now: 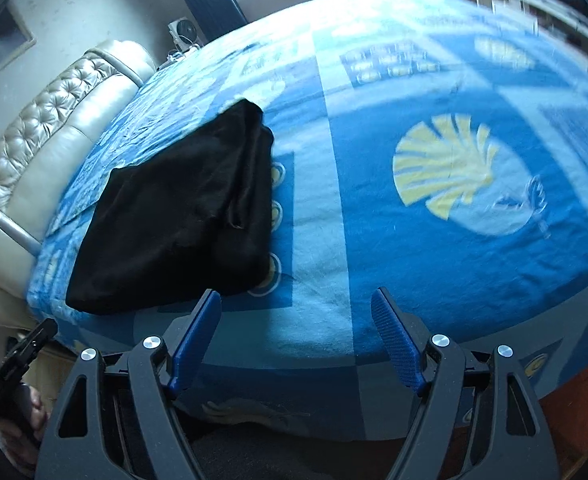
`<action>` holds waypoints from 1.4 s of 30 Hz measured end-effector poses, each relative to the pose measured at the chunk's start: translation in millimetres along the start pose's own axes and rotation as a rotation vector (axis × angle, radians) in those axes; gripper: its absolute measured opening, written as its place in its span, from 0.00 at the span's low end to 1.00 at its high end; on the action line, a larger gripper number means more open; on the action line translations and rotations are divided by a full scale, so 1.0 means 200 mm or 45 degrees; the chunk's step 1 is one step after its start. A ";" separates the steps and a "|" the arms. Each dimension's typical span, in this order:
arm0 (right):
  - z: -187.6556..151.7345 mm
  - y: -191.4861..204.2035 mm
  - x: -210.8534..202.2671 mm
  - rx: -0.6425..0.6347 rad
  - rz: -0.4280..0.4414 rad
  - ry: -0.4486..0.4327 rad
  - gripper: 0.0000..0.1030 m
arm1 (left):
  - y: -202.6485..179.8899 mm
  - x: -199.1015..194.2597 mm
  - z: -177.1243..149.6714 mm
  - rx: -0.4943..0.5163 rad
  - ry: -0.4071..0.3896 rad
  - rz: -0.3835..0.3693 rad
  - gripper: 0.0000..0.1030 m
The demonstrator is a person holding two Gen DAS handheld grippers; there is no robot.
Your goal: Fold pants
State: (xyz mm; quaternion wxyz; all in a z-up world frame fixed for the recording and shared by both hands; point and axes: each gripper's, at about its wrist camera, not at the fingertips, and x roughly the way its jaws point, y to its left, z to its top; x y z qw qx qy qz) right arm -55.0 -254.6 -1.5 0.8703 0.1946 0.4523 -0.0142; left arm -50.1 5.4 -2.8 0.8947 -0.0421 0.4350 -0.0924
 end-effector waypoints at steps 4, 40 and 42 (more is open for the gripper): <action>-0.03 0.07 -0.05 -0.023 -0.012 -0.057 0.75 | -0.03 -0.03 -0.01 0.036 -0.022 0.035 0.93; -0.14 0.24 0.03 -0.207 -0.123 -0.095 0.78 | -0.10 -0.03 0.00 0.099 -0.078 0.107 0.94; -0.14 0.24 0.03 -0.202 -0.121 -0.089 0.78 | -0.09 -0.03 0.00 0.087 -0.076 0.111 0.94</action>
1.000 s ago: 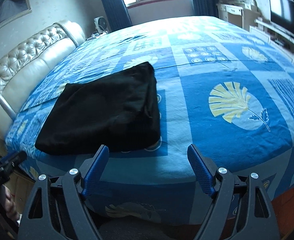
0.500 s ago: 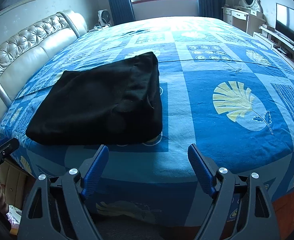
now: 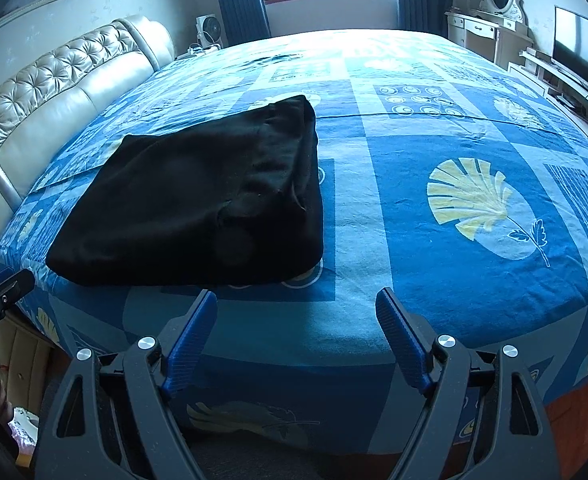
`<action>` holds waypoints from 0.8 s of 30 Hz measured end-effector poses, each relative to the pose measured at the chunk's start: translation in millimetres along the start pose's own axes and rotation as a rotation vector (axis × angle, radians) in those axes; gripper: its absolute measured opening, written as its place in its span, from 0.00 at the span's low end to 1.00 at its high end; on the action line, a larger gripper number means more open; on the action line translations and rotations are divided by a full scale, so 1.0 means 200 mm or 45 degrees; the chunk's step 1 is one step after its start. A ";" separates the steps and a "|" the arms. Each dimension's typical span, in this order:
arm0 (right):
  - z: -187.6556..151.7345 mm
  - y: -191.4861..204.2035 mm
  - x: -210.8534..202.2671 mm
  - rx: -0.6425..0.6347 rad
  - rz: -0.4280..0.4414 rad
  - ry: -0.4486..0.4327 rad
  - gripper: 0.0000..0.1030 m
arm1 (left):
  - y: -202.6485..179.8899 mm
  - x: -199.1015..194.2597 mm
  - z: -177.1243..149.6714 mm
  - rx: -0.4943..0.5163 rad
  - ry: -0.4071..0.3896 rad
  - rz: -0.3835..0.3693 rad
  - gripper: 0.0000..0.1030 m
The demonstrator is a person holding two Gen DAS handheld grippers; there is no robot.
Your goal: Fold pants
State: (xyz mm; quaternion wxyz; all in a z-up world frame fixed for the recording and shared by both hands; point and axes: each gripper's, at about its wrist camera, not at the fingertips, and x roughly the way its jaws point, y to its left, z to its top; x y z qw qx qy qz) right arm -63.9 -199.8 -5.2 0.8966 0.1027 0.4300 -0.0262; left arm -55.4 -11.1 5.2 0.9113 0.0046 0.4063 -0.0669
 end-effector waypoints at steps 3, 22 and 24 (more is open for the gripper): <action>0.00 0.00 0.00 0.001 0.001 0.001 0.78 | 0.00 0.00 0.00 0.004 0.000 0.019 0.94; -0.01 0.02 0.01 -0.016 -0.004 0.007 0.78 | -0.02 0.00 -0.01 0.044 0.004 0.058 0.94; -0.01 0.02 0.00 -0.021 -0.004 0.007 0.78 | -0.02 0.00 -0.02 0.044 0.006 0.059 0.94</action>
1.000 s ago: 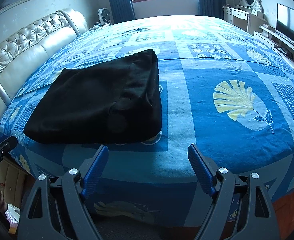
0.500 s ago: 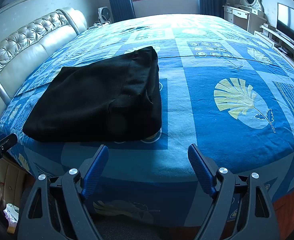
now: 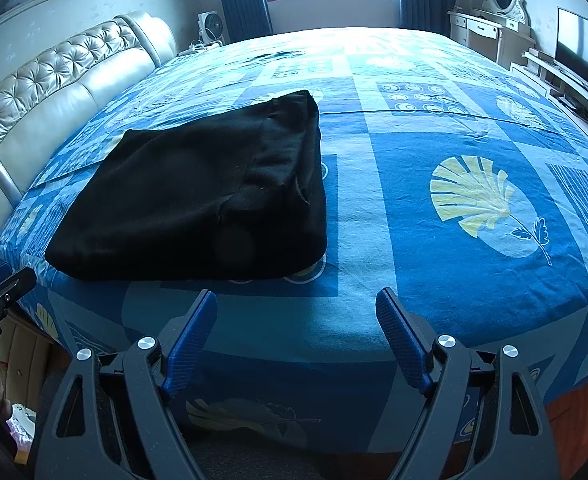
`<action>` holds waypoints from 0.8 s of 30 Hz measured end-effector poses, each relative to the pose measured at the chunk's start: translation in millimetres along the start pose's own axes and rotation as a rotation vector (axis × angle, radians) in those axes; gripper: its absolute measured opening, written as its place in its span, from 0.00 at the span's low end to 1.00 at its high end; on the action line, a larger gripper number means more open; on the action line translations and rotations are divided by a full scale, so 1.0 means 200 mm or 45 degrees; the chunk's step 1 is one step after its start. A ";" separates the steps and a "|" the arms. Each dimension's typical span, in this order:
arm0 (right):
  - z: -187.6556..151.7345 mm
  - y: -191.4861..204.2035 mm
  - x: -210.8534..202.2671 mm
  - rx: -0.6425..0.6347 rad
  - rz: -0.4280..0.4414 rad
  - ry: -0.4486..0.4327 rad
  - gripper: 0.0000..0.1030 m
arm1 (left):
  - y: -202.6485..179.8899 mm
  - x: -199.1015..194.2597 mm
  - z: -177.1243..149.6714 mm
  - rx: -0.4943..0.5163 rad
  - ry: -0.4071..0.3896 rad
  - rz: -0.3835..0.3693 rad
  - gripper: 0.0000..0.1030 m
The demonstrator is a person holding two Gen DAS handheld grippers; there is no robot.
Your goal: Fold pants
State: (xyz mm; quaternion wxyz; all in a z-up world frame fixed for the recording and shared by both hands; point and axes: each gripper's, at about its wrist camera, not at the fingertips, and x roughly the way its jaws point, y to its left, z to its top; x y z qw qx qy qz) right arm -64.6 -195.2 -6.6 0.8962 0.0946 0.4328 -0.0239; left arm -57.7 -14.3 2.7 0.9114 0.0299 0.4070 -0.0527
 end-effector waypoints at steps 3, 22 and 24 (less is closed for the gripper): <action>0.00 0.01 0.00 -0.005 -0.001 0.000 0.78 | 0.00 0.00 0.00 0.000 -0.002 0.004 0.94; -0.01 0.01 0.01 -0.008 0.003 0.012 0.78 | -0.01 -0.03 0.03 -0.019 -0.016 0.029 0.98; -0.01 0.01 0.02 -0.007 0.009 0.019 0.78 | -0.01 -0.07 0.05 -0.035 -0.077 -0.005 0.98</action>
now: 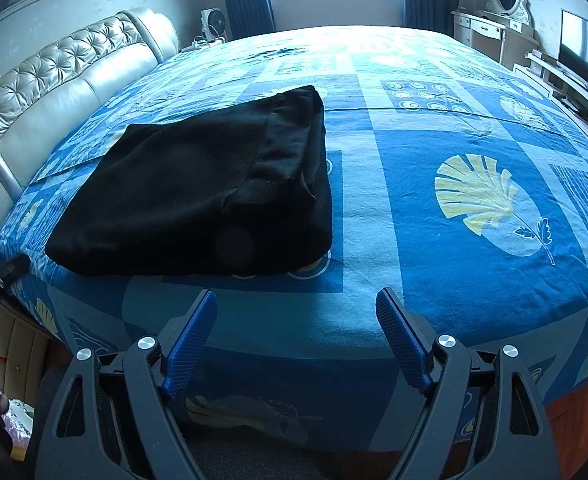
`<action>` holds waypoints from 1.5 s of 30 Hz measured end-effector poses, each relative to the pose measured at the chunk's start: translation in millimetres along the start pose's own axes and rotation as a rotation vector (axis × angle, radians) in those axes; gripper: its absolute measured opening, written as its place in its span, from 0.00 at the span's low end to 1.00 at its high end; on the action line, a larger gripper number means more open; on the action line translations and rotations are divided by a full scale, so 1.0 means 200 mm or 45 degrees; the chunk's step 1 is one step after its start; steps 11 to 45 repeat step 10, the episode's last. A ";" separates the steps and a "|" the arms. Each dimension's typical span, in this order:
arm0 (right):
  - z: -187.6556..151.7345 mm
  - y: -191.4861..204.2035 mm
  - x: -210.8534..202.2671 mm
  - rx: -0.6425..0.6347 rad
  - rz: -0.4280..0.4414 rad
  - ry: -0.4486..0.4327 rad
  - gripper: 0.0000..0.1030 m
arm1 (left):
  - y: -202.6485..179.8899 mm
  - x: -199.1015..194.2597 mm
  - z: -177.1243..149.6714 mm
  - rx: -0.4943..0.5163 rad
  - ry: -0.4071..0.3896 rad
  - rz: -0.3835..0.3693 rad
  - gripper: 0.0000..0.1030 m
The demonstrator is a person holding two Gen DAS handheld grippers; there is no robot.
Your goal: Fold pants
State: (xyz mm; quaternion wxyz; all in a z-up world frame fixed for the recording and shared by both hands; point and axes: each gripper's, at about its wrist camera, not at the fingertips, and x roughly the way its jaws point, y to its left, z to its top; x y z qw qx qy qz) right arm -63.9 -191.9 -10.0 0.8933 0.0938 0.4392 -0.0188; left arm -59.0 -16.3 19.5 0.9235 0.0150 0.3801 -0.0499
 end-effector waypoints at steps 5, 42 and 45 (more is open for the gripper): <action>0.03 -0.01 -0.01 0.052 0.071 0.035 0.78 | 0.06 -0.04 0.16 -0.047 -0.051 -0.104 0.98; 0.31 -0.07 -0.04 0.102 0.150 -0.058 0.81 | 0.30 0.19 0.40 -0.115 -0.077 0.037 0.98; 0.31 -0.07 -0.04 0.102 0.150 -0.058 0.81 | 0.30 0.19 0.40 -0.115 -0.077 0.037 0.98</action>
